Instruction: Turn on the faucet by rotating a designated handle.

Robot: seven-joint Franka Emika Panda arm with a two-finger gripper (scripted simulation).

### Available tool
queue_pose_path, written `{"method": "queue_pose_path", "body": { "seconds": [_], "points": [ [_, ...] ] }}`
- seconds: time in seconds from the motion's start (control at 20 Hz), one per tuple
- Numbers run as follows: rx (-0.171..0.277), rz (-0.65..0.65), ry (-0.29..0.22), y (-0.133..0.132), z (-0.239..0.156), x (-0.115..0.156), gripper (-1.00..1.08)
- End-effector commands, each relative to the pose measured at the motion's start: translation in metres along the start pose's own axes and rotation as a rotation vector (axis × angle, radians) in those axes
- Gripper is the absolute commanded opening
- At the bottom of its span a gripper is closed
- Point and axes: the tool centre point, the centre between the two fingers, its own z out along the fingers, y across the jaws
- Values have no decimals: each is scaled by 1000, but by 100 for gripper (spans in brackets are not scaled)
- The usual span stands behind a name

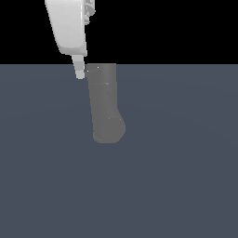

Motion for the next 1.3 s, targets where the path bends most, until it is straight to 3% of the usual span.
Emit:
{"method": "queue_pose_path", "body": {
  "seconds": [0.0, 0.9, 0.95, 1.0, 1.25],
  "points": [
    [0, 2, 1, 0, 0, 7, -100],
    [-4, 21, 0, 1, 0, 114, -100],
    [-4, 21, 0, 1, 0, 114, -100],
    [-6, -30, -1, -3, 0, 83, -100],
    [-5, -23, -1, -14, 0, 97, -100]
  ]
}}
